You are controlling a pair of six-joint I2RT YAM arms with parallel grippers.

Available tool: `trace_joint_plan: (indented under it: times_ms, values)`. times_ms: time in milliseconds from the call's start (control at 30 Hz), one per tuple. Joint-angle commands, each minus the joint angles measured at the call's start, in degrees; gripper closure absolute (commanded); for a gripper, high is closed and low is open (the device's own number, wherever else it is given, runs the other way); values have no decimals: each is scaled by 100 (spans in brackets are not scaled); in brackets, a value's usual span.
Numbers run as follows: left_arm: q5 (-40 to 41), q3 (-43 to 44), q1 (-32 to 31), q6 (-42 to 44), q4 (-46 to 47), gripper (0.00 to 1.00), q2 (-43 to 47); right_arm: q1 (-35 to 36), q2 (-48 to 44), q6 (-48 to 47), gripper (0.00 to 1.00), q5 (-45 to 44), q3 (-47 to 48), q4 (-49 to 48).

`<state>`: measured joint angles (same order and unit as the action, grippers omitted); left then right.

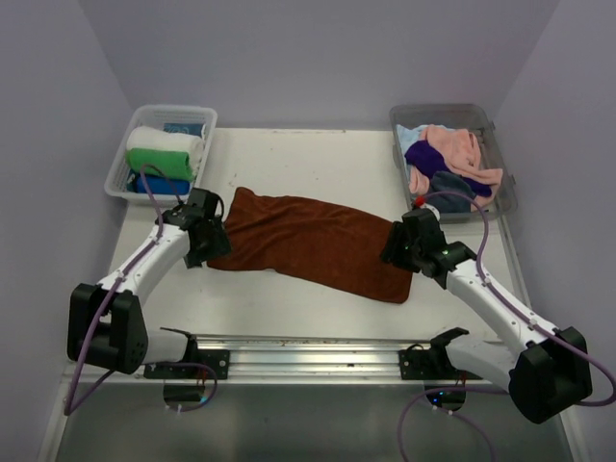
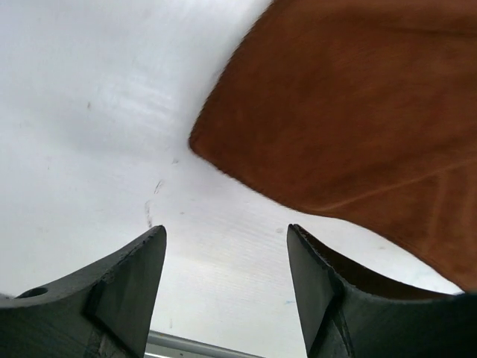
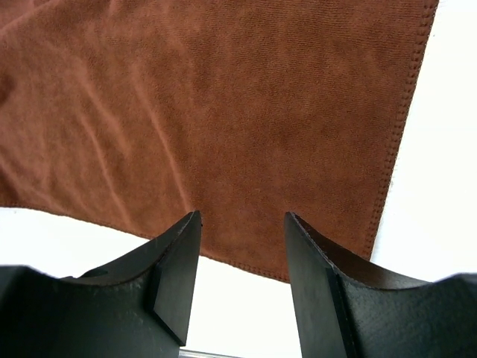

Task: Roll the towels
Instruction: Flatten the towel

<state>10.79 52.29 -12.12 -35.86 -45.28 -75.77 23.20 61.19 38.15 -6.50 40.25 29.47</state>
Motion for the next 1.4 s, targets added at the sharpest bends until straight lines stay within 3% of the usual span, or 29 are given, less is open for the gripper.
trace_joint_plan:
  times_ms: [0, 300, 600, 700, 733, 833, 1100, 1367]
  values:
    - [372, -395, 139, -808, 97, 31, -70, 0, 33, -97, 48, 88, 194, -47]
    - [494, -536, 245, -1160, 1064, 38, -588, 0, 113, -124, 51, 219, 194, -3]
    - [574, -571, 263, -1283, 1328, 47, -1265, 0, -28, -54, 53, 141, 211, 321]
    - [617, -633, 263, -1301, 1407, 60, -1414, 0, -72, 122, 53, 71, 168, 550]
    - [618, -633, 263, -1284, 1408, 76, -1475, 0, -81, 218, 53, 9, 141, 707]
    - [609, -633, 254, -1266, 1338, 100, -1337, 0, -177, 779, 52, -228, -17, 1120]
    - [610, -703, 263, -1143, 1205, 100, -492, 0, -731, 1967, 46, -326, -860, 1430]
    - [416, -677, 263, -1046, 1170, 100, -413, -9, -415, 2170, 48, -334, -1212, 753]
